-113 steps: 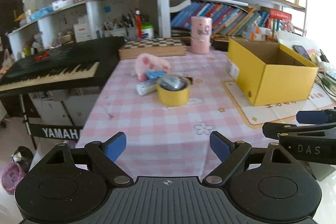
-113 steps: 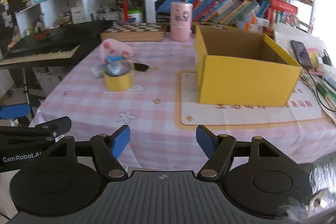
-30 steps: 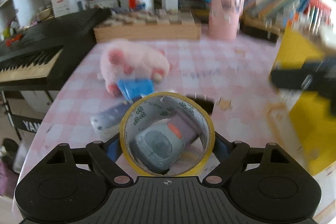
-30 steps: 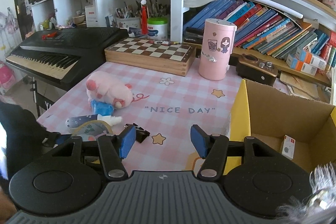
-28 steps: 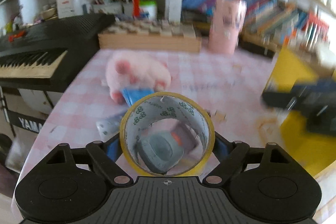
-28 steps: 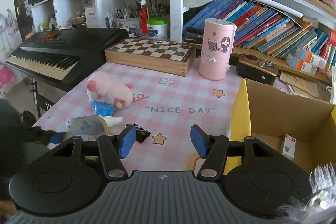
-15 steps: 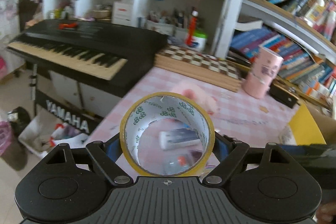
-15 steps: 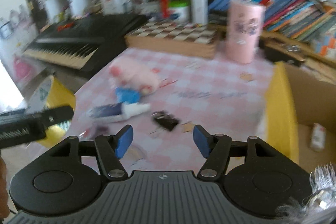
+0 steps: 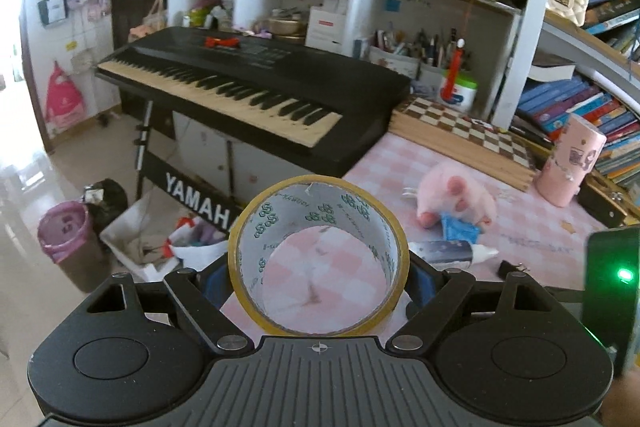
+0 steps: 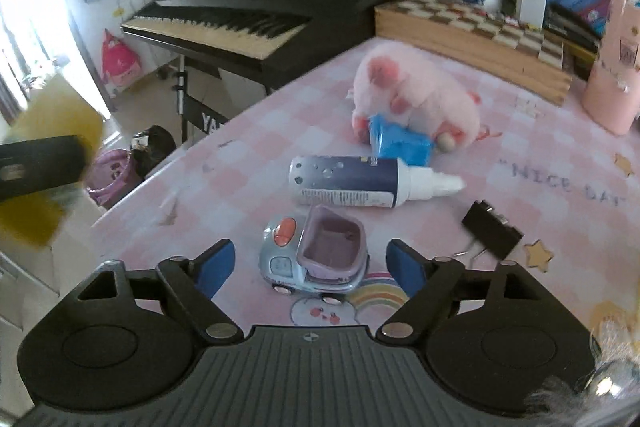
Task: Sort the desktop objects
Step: 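Lift the tape roll with the left tool while the right tool grasps the grey toy car, then carry the tape roll and toy car toward the yellow box with both tools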
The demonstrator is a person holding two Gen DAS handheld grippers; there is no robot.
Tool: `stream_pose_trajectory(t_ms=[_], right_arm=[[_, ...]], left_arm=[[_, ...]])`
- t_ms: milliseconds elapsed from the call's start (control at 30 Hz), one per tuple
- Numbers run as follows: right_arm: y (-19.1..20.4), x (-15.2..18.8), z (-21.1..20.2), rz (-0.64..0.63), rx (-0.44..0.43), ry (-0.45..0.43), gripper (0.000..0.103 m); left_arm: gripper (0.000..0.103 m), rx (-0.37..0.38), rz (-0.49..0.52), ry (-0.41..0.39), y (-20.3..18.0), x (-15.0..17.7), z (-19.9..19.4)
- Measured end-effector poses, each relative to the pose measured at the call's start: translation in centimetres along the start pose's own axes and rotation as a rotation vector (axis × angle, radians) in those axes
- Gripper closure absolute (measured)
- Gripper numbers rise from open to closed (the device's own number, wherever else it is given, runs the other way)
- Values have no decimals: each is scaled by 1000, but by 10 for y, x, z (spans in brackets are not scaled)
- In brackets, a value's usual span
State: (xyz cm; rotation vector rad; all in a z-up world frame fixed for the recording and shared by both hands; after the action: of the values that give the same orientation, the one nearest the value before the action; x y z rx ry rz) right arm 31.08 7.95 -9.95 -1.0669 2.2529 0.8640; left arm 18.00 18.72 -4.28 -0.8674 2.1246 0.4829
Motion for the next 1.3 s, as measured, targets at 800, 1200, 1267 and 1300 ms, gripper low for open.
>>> stream_pose_trajectory(t_ms=[800, 1200, 1267, 1300], right_arm=[[19, 10, -153, 132, 186, -246, 42], [66, 79, -185, 231, 336, -252, 42], [74, 90, -187, 252, 340, -249, 42], [79, 95, -187, 261, 341, -247, 42]], left_arm=[[17, 335, 161, -52, -22, -11, -44], [17, 484, 274, -45, -11, 31, -82], [17, 487, 282, -36, -1, 38, -88], [17, 487, 289, -31, 4, 42, -91]])
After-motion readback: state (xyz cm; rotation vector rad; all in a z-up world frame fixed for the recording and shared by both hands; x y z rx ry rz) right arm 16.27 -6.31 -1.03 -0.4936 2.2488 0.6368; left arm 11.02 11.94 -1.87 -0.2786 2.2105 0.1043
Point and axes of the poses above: each gripper's, at about its wrist camera, not at the fingertips, and z roughly the way its jaws point, y to its left, x to its underside, the point moved 5 cm from there along z, roughly the way its jaws point, and after that the axes turned 15 degrees about -x, right-handed, at the moved point
